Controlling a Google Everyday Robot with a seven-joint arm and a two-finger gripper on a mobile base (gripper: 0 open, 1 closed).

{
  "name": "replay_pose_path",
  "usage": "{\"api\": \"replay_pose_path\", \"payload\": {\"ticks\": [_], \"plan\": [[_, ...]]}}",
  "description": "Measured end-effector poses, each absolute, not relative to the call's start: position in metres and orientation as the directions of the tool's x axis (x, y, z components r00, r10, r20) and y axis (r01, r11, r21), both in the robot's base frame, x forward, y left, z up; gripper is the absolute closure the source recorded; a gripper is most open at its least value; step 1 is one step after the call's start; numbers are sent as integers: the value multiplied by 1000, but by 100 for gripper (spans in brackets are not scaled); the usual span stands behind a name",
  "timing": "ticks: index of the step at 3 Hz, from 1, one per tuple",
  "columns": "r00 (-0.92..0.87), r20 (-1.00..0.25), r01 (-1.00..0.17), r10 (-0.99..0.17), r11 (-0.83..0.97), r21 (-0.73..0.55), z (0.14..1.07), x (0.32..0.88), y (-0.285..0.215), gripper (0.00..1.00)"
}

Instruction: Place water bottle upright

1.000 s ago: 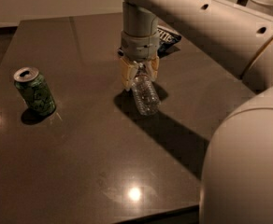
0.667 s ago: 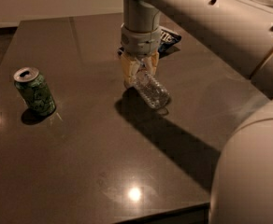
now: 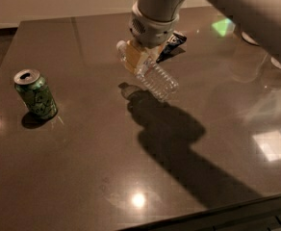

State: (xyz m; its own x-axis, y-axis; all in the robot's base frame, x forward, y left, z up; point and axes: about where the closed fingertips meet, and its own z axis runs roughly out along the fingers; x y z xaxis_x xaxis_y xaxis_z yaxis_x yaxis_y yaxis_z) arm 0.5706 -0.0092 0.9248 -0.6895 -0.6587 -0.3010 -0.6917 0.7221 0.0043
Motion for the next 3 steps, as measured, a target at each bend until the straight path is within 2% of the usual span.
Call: {"api": "replay_pose_path", "payload": {"ticks": [2,3], "plan": [[-433,-547,-827,-716,557,-75,961,556,6,100],[-328,-625,-853,-708,507,-127,971,549,15,100]]}}
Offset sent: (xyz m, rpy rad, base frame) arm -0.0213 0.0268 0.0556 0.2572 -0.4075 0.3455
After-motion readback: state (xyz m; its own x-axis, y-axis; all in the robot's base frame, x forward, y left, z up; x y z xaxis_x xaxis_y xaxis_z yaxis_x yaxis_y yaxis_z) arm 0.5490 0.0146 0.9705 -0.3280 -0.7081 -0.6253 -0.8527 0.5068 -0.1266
